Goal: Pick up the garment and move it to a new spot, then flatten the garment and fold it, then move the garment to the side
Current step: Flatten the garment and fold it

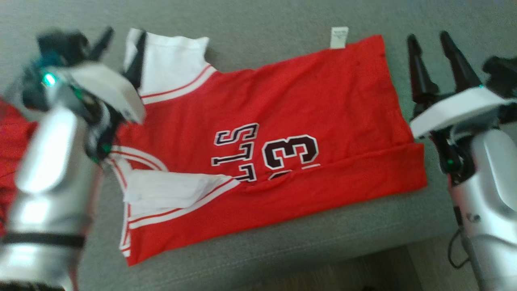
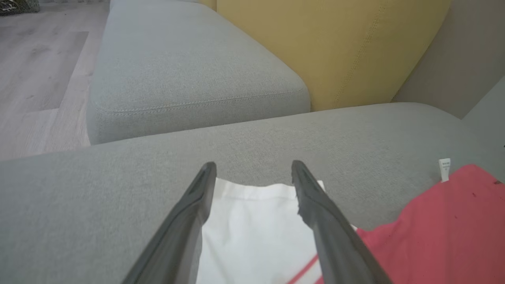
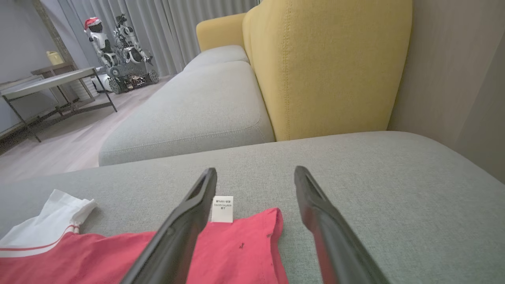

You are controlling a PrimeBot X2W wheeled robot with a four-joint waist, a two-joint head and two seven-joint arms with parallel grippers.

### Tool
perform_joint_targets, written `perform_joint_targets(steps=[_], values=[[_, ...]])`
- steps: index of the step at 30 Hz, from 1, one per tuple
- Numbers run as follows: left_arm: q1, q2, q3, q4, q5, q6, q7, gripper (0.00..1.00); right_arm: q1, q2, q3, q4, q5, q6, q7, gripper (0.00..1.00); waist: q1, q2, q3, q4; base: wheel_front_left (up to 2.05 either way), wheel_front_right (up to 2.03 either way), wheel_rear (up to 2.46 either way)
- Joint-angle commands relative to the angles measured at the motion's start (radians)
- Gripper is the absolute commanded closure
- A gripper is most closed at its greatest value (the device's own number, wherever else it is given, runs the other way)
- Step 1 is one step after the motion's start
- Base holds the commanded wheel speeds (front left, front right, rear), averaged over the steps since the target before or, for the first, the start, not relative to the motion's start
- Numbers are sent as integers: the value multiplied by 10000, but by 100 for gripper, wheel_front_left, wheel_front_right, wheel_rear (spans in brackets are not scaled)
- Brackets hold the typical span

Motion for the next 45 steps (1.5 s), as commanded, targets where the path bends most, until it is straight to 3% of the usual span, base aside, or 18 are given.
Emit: perform_joint_targets(steps=[1,6,13,22,32,45], values=[[-880,530,368,-9,44,-87,272,0,-417,77,306,-199,-149,65,-94,0,-3,0,498,-478,0,0,0],[-2337,1120,89,884,-160,-449,1332,0,-1016,242,801,138,-225,65,-229,0,-3,0,1014,-899,0,0,0],[-3632,2083,-602,1653,-1000,-574,3202,0,-1693,538,1381,537,-35,65,-630,0,-3,0,1657,-1516,0,0,0],[-4194,2902,-1581,1892,-1735,-579,4204,0,-2163,614,1731,1073,216,65,-1020,0,-3,0,1898,-1752,0,0,0],[-4346,3180,-2016,2166,-1982,-580,4112,0,-2284,547,1895,1594,383,65,-1198,0,-3,0,1702,-1654,0,0,0],[-4207,3360,-2645,2250,-2559,-580,4930,0,-2467,482,2038,1865,516,65,-1255,0,-3,0,1660,-1570,0,0,0]])
